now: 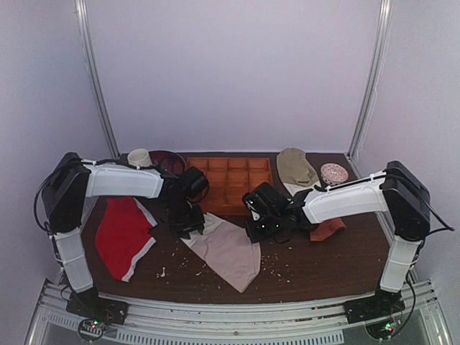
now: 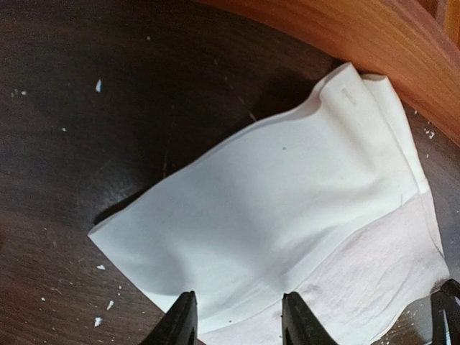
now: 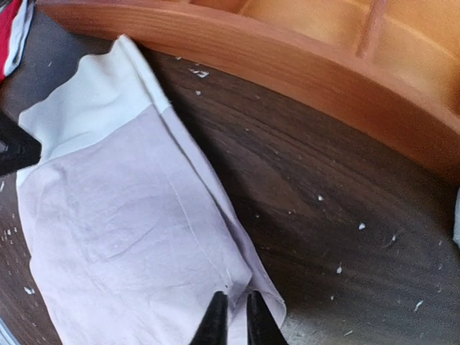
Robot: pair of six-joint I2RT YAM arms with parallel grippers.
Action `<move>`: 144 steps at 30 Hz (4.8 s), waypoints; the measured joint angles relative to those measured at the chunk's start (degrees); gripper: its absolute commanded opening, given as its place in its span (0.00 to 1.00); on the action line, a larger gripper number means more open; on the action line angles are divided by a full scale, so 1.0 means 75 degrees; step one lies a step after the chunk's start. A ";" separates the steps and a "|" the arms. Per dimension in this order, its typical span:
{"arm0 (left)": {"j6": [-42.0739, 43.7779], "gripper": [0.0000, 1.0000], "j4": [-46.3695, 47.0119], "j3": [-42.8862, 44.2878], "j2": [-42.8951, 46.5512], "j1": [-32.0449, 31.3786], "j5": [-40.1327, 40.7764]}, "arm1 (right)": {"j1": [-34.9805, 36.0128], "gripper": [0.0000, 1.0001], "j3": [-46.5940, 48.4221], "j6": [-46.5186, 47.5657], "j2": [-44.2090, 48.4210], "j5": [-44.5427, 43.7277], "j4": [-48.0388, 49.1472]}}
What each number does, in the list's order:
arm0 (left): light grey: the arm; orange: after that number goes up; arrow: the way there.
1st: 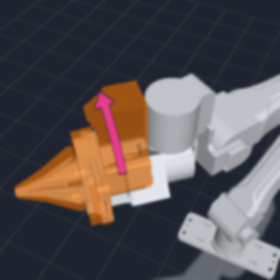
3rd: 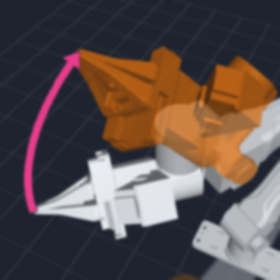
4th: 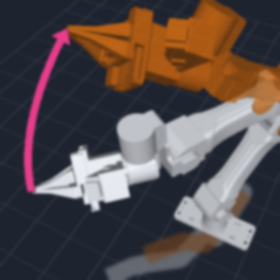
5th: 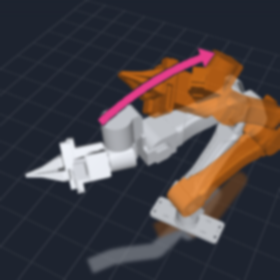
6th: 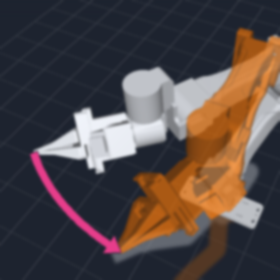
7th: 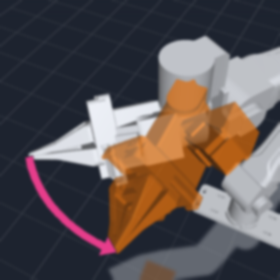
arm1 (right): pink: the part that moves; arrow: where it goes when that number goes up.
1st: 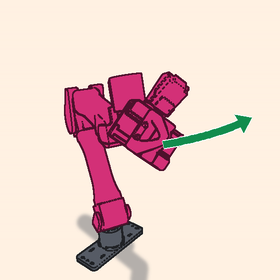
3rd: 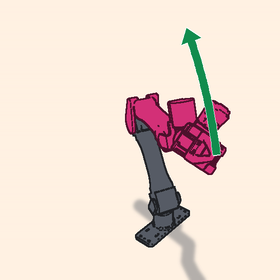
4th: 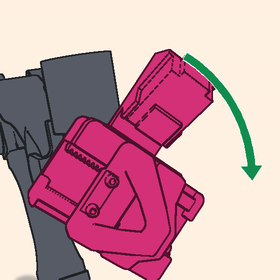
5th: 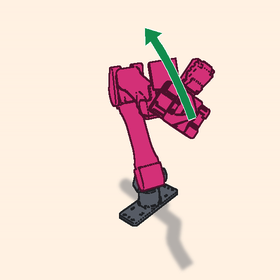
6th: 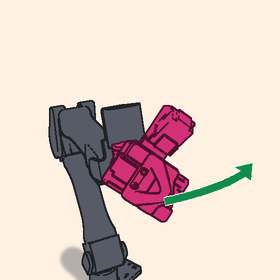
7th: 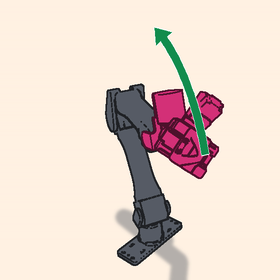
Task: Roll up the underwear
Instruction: Move the underwear to the center of the board, then pick up the underwear from the center of the board.
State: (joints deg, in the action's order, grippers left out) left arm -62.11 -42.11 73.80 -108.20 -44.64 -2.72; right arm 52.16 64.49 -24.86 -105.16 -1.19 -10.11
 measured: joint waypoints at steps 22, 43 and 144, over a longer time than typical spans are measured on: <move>-0.0315 0.33 0.0519 -0.0624 0.0015 0.0003 -0.0347 | 0.1163 0.11 -0.0230 -0.0131 0.0562 0.0481 -0.0012; 0.0230 0.34 0.0108 -0.1731 0.0898 0.0000 -0.0096 | 0.2707 0.05 -0.0498 -0.0236 -0.0044 0.1189 0.0064; 0.0277 0.23 -0.2063 0.2736 -0.2127 0.1000 -0.0152 | -0.0425 0.10 0.0860 0.0729 -0.1626 0.3386 0.1387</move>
State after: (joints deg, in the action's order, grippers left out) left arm -60.03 -57.58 94.32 -124.16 -37.15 -3.86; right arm 48.97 70.94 -19.40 -117.36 24.21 0.30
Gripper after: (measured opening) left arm 0.363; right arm 0.114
